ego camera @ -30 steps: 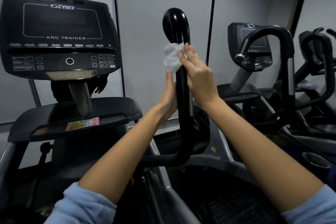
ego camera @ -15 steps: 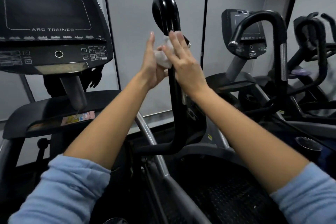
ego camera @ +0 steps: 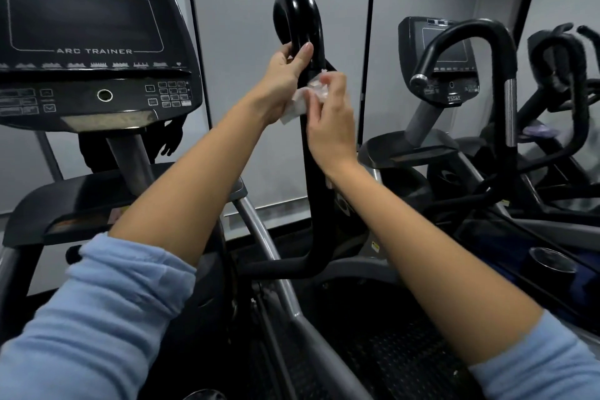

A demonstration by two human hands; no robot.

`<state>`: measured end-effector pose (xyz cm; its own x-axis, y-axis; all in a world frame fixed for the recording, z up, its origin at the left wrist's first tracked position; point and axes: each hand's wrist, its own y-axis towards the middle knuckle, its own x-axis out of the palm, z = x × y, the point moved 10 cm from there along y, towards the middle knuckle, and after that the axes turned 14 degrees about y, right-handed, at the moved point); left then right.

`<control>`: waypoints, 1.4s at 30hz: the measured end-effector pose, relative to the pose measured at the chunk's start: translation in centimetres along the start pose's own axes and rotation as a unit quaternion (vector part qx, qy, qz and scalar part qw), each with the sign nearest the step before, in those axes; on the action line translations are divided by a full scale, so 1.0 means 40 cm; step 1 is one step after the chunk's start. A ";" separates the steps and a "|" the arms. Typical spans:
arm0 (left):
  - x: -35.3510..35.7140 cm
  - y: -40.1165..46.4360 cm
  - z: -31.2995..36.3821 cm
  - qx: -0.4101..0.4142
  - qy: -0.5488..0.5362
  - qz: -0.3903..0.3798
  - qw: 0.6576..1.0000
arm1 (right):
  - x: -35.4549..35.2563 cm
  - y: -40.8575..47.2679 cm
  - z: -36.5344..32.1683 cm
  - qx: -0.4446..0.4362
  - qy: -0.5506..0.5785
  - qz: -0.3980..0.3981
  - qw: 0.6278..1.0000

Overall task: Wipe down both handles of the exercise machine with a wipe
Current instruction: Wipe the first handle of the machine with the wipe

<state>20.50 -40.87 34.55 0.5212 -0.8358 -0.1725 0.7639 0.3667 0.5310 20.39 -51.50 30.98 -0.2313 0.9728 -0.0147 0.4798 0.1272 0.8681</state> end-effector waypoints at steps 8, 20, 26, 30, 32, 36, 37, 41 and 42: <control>0.004 0.008 -0.001 0.021 0.082 0.011 0.996 | 0.018 -0.218 0.141 0.131 0.008 -0.052 0.990; -0.002 0.008 0.016 0.051 0.189 0.021 0.981 | 0.030 -0.007 0.112 0.233 0.084 -0.027 0.968; 0.015 0.007 0.024 0.088 0.259 0.053 0.961 | 0.011 -0.289 0.201 0.245 0.070 -0.097 0.962; 0.025 0.002 0.026 0.112 0.287 0.086 0.947 | -0.002 -0.349 0.230 0.237 0.033 -0.114 0.964; 0.023 0.001 0.019 0.111 0.297 0.098 0.943 | 0.002 -0.319 0.236 0.244 0.016 -0.109 0.964; 0.032 -0.015 0.006 0.121 0.295 0.103 0.942 | -0.002 -0.309 0.232 0.245 -0.001 -0.093 0.965; 0.036 -0.021 0.005 0.122 0.296 0.102 0.942 | -0.006 -0.319 0.233 0.247 0.005 -0.088 0.965; 0.036 -0.021 0.007 0.123 0.295 0.101 0.942 | -0.013 -0.430 0.285 0.276 0.089 -0.087 0.953; 0.034 -0.019 0.008 0.125 0.295 0.103 0.942 | -0.014 -0.466 0.299 0.288 0.114 -0.087 0.947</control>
<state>20.50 -42.42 34.18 0.8260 -0.3576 -0.4357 0.5480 0.3280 0.7695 21.69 -52.08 8.89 -0.4946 0.8685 0.0321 0.7848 0.4304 0.4460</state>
